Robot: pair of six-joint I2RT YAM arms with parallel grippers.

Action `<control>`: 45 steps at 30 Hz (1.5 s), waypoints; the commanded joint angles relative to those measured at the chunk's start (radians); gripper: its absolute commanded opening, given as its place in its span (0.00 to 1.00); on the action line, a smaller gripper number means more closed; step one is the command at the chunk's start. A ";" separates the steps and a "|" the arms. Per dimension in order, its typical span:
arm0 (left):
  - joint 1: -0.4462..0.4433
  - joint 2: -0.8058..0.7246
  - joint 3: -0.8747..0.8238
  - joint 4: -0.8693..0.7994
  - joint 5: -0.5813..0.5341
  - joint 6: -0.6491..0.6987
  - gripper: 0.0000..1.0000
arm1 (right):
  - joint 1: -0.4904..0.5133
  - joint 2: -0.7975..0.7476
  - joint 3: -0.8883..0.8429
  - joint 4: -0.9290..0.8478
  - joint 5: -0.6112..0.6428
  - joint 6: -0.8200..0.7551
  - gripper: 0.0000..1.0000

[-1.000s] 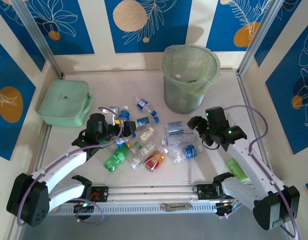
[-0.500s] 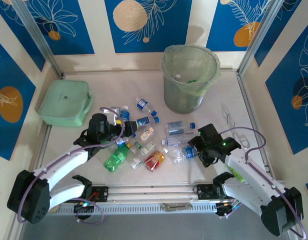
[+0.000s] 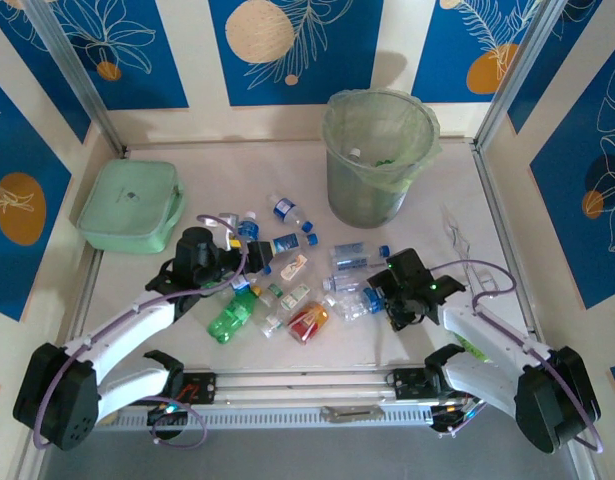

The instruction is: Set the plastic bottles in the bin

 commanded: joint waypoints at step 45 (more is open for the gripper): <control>0.003 -0.011 0.010 -0.003 -0.101 -0.011 0.99 | -0.012 0.092 0.119 -0.014 0.088 -0.210 0.49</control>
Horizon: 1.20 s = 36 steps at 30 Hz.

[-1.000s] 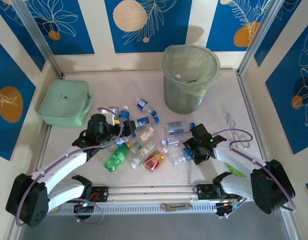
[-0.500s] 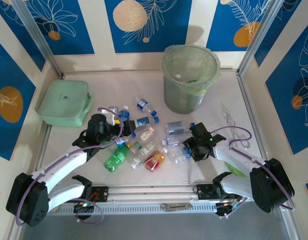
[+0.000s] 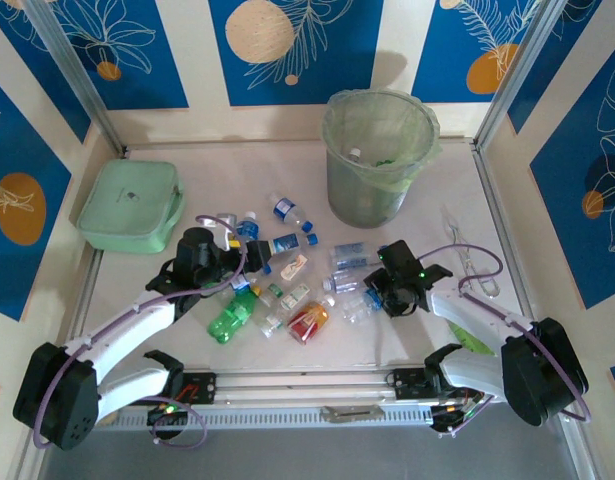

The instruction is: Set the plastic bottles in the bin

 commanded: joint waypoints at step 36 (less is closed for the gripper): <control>0.309 -0.141 -0.090 -0.048 0.040 -0.163 0.99 | -0.462 0.113 0.996 0.107 -0.134 -0.762 0.48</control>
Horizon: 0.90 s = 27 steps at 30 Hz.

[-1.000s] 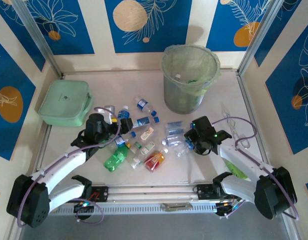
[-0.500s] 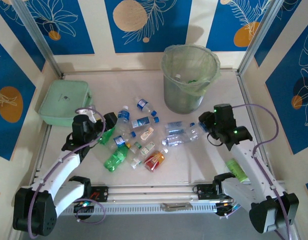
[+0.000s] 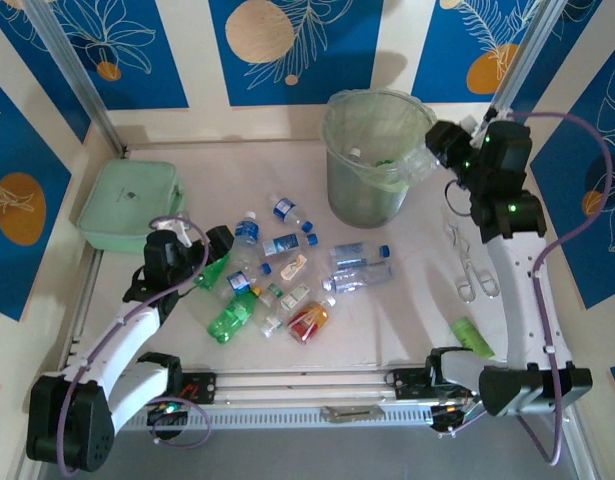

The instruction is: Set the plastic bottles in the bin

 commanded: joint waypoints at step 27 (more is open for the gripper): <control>0.009 -0.179 -0.025 -0.169 0.089 -0.001 0.99 | 0.149 0.862 0.923 -0.326 -0.176 -0.257 0.49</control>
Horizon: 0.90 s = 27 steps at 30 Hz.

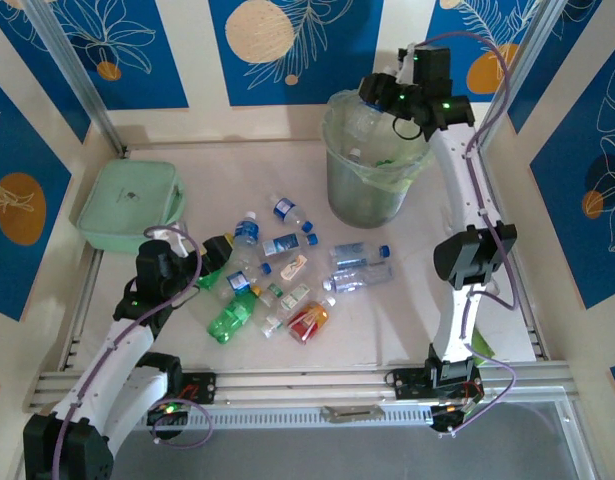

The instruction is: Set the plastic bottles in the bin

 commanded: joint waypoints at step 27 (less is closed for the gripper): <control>0.008 0.011 -0.009 -0.008 0.025 -0.004 0.99 | 0.024 0.037 0.095 -0.095 0.008 -0.053 0.93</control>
